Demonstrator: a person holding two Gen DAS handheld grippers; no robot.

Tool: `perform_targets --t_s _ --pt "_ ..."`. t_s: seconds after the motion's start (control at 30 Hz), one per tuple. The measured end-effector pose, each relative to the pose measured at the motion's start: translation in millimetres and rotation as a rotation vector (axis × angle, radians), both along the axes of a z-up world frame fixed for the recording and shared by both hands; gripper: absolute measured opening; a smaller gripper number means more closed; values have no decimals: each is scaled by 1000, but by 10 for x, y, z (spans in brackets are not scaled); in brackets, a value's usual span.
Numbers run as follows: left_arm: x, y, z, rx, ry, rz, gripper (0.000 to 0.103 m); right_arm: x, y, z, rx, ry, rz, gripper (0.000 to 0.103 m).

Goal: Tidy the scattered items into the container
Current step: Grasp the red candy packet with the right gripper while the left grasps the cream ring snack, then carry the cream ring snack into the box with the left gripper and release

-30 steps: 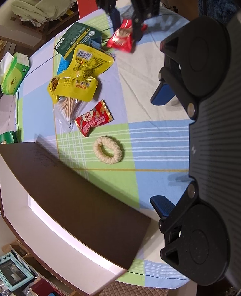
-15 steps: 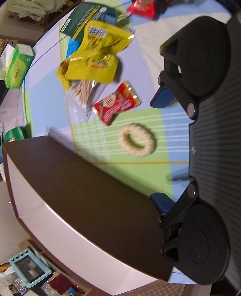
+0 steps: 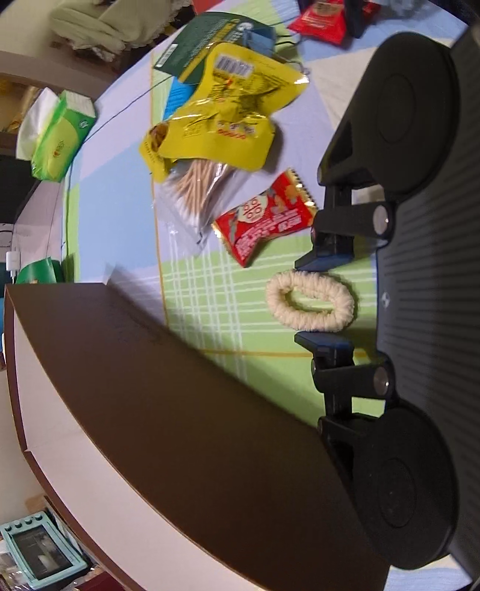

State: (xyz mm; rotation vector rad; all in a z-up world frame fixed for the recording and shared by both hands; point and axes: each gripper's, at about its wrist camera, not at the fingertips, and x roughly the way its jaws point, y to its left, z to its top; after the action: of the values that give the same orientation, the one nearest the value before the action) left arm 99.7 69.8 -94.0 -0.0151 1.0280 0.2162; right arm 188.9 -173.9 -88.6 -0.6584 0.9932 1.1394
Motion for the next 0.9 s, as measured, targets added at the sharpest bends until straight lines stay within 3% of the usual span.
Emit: perform_targets --t_s 0.13,0.4,0.73,0.9 --pt "-95 -66 26 -9 32 -34 17 -15 14 -8 -3 -11 5 36" --pt "-475 -195 180 -42 65 -80 16 -79 -22 29 4 6 3 31" --pt "-748 20 984 -26 -78 -81 17 3 16 442 121 117 -93 31" --pt "-718 448 1351 54 -147 -76 17 113 187 774 220 118 -161 31"
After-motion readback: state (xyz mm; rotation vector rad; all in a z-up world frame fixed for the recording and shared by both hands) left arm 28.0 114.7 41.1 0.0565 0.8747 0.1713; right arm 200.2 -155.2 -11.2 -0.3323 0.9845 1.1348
